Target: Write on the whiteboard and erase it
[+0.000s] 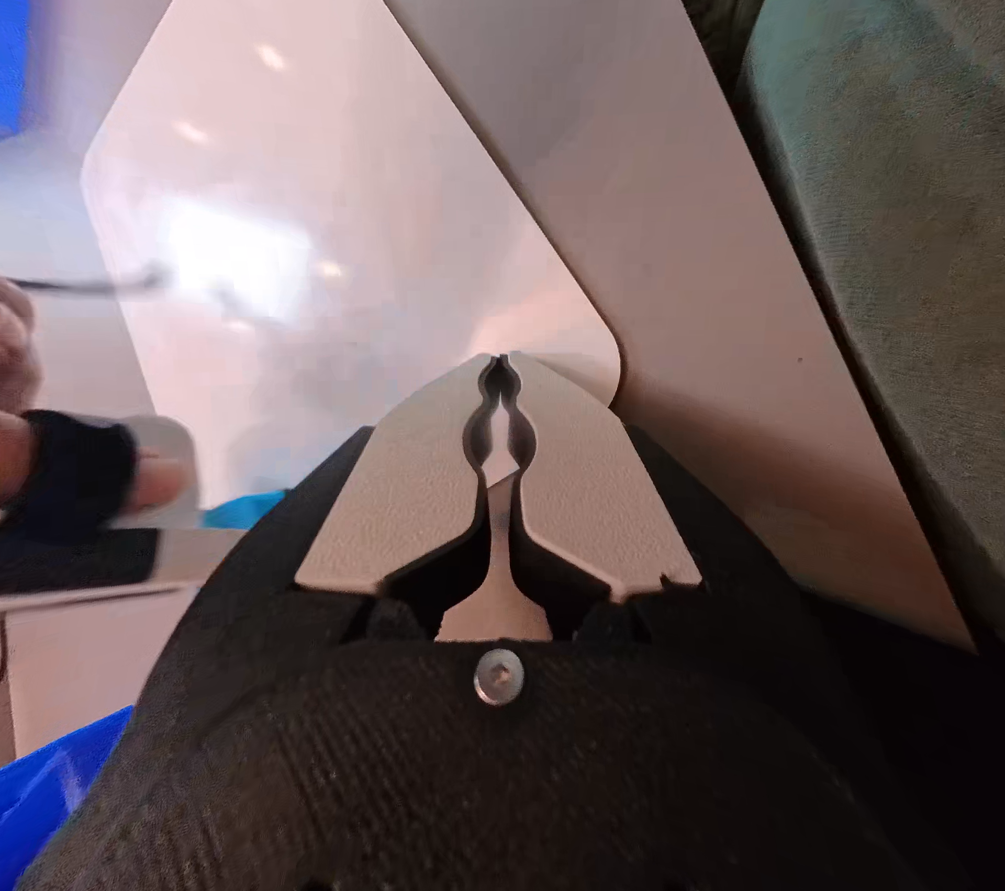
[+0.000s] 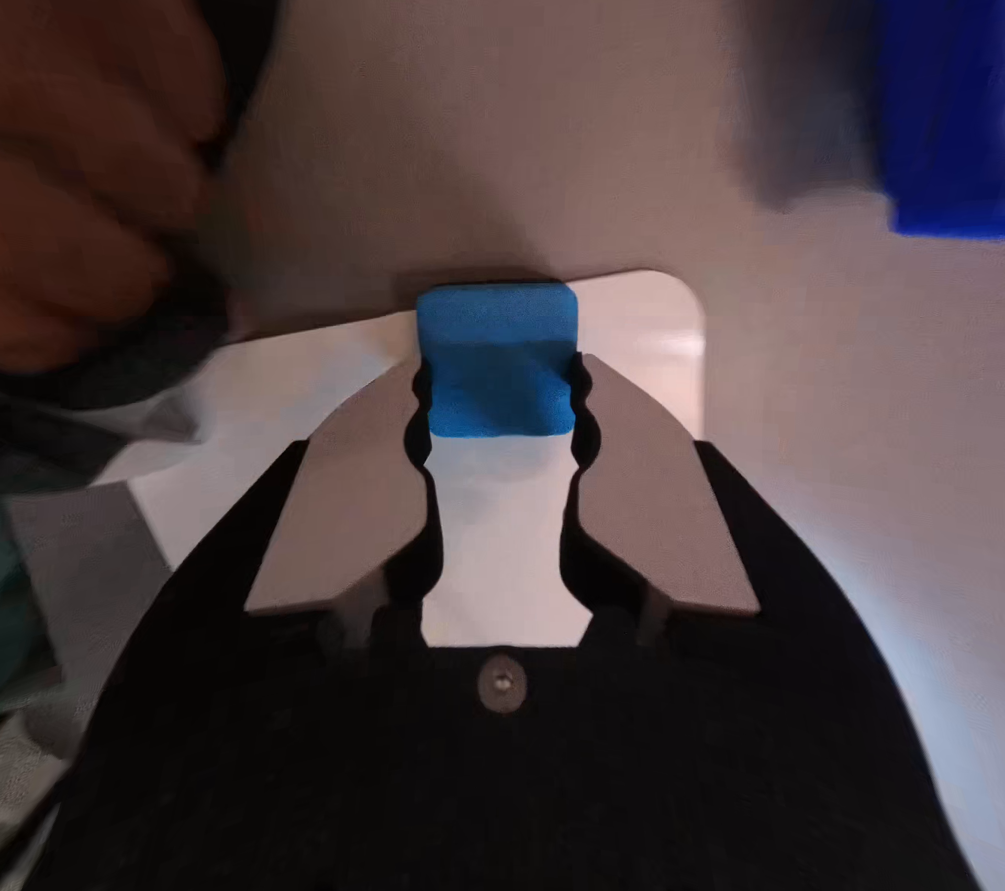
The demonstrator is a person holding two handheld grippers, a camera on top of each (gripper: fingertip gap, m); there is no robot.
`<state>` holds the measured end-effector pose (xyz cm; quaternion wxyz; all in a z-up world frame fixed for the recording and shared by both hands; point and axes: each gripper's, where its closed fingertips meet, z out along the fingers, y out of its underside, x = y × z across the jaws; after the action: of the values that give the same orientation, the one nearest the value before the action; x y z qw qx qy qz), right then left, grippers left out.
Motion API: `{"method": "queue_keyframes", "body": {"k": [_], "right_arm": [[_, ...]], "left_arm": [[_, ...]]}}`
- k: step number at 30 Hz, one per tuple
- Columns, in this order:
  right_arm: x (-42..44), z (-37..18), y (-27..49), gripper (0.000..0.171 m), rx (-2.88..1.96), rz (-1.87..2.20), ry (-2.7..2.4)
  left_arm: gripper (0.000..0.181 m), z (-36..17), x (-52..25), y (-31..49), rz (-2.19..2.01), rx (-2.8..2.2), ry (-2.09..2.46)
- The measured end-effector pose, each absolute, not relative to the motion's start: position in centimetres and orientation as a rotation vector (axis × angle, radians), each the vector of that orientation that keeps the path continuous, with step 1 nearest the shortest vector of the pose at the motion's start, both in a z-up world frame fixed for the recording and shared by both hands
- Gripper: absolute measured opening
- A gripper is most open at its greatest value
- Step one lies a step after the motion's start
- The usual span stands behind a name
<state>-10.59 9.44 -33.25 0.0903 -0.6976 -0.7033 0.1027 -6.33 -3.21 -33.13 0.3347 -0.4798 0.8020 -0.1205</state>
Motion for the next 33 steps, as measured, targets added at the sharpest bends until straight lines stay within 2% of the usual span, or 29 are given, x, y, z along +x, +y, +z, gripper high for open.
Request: {"method": "queue_keyframes", "body": {"k": [2, 5, 7, 11, 12, 17, 20, 23, 26, 28, 30, 33], "right_arm": [[-8.5, -33.2, 12.3, 0.050, -2.178, 0.278, -1.981], [-7.5, -33.0, 4.2, 0.050, -2.060, 0.429, -2.237], [-9.2, -33.0, 2.8, 0.050, -1.929, 0.332, -2.335], [-9.2, -32.8, 13.6, 0.050, -2.184, 0.276, -1.949], [-8.1, -32.8, 13.9, 0.050, -2.219, 0.276, -1.927], [-8.4, -32.5, 4.7, 0.050, -2.003, 0.346, -2.203], [-9.4, -32.5, 10.9, 0.050, -2.145, 0.368, -1.943], [-3.2, -32.5, 15.6, 0.050, -2.333, 0.257, -1.725], [0.6, -32.5, 9.9, 0.050, -2.377, 0.326, -1.728], [-1.1, -32.4, 4.1, 0.050, -2.276, 0.358, -1.874], [-2.4, -32.5, 2.4, 0.050, -2.197, 0.344, -1.927], [1.3, -32.5, 10.8, 0.050, -2.384, 0.294, -1.609]], "left_arm": [[0.001, -33.1, -6.3, -3.2, -0.303, -1.251, 2.089], [0.000, -33.1, -6.1, -3.2, -0.339, -1.259, 2.087], [0.000, -33.1, -6.0, -3.2, -0.349, -1.264, 2.087], [0.001, -33.1, -6.0, -3.2, -0.306, -1.242, 2.081], [0.001, -33.2, -6.0, -3.2, -0.312, -1.244, 2.080], [0.001, -33.2, -5.8, -3.0, -0.340, -1.258, 2.074], [0.001, -33.2, -5.8, -3.0, -0.307, -1.250, 2.067], [0.001, -33.2, -5.7, -3.0, -0.320, -1.264, 2.060], [0.001, -33.2, -5.6, -2.9, -0.350, -1.275, 2.057], [0.001, -33.2, -5.6, -2.9, -0.367, -1.289, 2.061], [0.001, -33.2, -5.6, -2.9, -0.356, -1.285, 2.059], [0.001, -33.2, -5.5, -2.9, -0.333, -1.279, 2.056]]}}
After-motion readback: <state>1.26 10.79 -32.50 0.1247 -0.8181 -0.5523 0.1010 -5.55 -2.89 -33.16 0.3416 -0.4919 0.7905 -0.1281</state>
